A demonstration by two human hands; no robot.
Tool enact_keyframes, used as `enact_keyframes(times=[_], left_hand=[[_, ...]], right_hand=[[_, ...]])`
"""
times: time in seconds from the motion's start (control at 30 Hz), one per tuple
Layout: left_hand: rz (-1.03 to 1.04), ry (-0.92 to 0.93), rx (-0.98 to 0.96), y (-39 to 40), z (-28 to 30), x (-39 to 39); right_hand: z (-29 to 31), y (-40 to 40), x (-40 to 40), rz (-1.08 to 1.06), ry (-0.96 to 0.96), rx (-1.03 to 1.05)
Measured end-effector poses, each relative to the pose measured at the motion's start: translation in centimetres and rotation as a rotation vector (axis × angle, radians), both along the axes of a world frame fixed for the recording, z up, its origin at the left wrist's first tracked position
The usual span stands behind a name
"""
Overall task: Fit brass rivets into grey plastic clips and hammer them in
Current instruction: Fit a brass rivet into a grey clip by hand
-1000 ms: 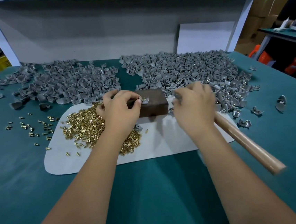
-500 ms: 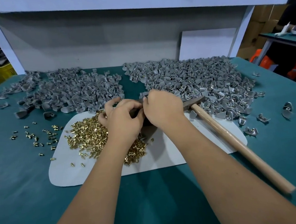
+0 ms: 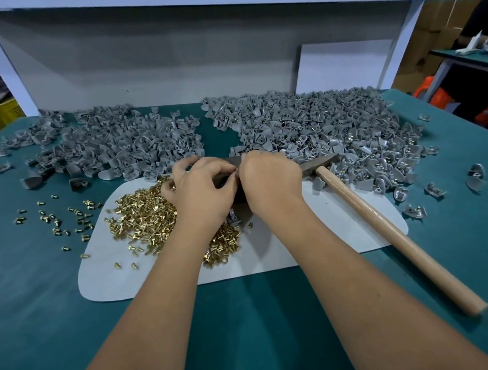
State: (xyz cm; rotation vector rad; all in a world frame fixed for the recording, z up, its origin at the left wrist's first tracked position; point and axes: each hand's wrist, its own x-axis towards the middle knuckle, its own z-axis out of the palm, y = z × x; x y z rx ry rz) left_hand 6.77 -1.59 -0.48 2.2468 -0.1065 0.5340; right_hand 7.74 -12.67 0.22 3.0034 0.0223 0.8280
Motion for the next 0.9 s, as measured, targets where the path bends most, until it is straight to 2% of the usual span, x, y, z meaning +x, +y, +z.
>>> enact_keyframes(times=[0.13, 0.27, 0.33, 0.43, 0.5, 0.6, 0.77, 0.9], left_hand=[[0.013, -0.005, 0.009, -0.1, -0.1, 0.0], [0.022, -0.002, 0.025, -0.1, -0.2, 0.0], [0.023, 0.016, 0.025, 0.0, -0.2, 0.0], [0.013, 0.036, 0.012, 0.1, -0.2, 0.0], [0.004, 0.018, 0.0, 0.1, -0.2, 0.0], [0.006, -0.044, 0.019, 0.2, -0.2, -0.2], [0.011, -0.164, 0.042, 0.3, -0.2, -0.2], [-0.019, -0.225, 0.085, 0.5, -0.1, -0.3]], right_hand=[[-0.5, -0.2, -0.5, -0.025, -0.081, -0.015], [-0.7, -0.8, -1.2, 0.026, -0.084, 0.102], [-0.9, -1.4, -1.6, 0.111, -0.086, 0.263], [-0.8, -2.6, -2.0, 0.227, -0.086, 0.69], [-0.6, -3.3, -2.2, 0.261, -0.104, 0.811], [-0.4, -3.2, -2.5, 0.331, -0.129, 0.764], [-0.7, -2.3, -2.5, 0.339, -0.152, 0.509], [-0.6, -2.1, -2.3, 0.322, -0.211, 0.507]])
